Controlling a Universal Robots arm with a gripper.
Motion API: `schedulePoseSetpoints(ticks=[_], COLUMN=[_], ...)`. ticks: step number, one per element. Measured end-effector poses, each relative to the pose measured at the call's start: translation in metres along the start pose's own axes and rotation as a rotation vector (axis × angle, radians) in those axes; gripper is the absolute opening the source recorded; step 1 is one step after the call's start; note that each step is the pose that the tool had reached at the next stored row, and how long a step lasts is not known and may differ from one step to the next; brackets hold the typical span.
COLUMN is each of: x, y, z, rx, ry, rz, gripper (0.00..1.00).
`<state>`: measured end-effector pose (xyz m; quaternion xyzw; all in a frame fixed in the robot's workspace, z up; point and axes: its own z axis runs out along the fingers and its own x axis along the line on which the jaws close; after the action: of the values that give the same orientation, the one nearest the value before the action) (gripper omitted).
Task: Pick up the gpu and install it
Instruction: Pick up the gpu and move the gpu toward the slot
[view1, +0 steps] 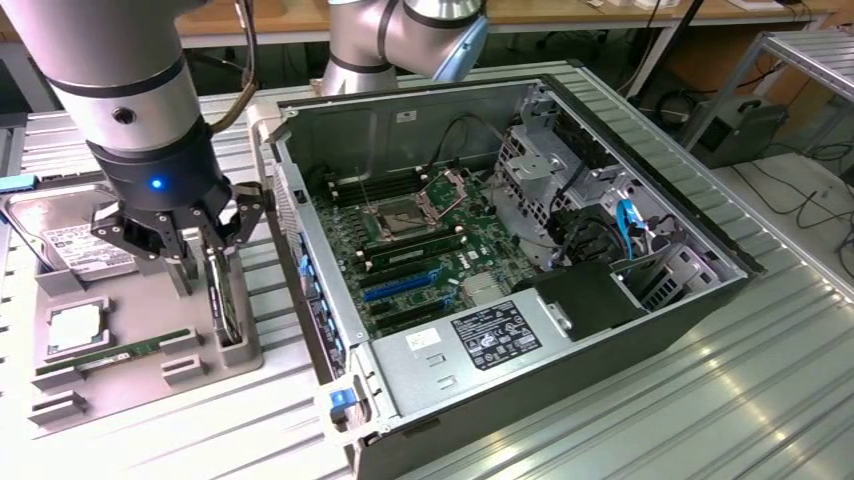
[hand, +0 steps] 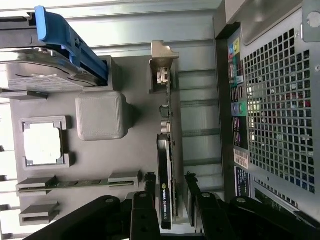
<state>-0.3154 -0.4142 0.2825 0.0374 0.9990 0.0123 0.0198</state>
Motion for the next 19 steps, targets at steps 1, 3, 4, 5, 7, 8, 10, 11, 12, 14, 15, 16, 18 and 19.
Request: schedulePoseSetpoints(ticks=[1,3,4,5,7,8,10,11,12,14,15,16,18,19], x=[0.001,0.002,0.003,0.003,0.004,0.004,0.004,0.004,0.005,0.005,0.005,0.005,0.005,0.006], y=[-0.0001,-0.0002,-0.0003,-0.0004,-0.0003,-0.0001,0.0008,0.0015,0.0021,0.0043,0.0056,0.0070,0.0098,0.0102], z=[0.0014,0.0040,0.0051,0.0066,0.0096,0.0111,0.0144,0.0162,0.0178,0.0214,0.0231,0.0246,0.0275,0.0292], rx=[-0.0002,-0.0005,-0.0006,-0.0008,-0.0011,-0.0011,-0.0011,-0.0011,-0.0010,-0.0009,-0.0010,-0.0011,-0.0011,-0.0012], ry=[-0.0022,-0.0062,-0.0079,-0.0100,-0.0126,-0.0132,-0.0138,-0.0139,-0.0138,-0.0137,-0.0137,-0.0138,-0.0139,-0.0140], rz=[0.000,0.000,0.000,0.000,0.000,0.000,0.000,0.000,0.000,0.000,0.000,0.000,0.000,0.000], gripper=[0.36,0.36,0.36,0.36,0.36,0.36,0.36,0.36,0.36,0.36,0.36,0.36,0.36,0.36])
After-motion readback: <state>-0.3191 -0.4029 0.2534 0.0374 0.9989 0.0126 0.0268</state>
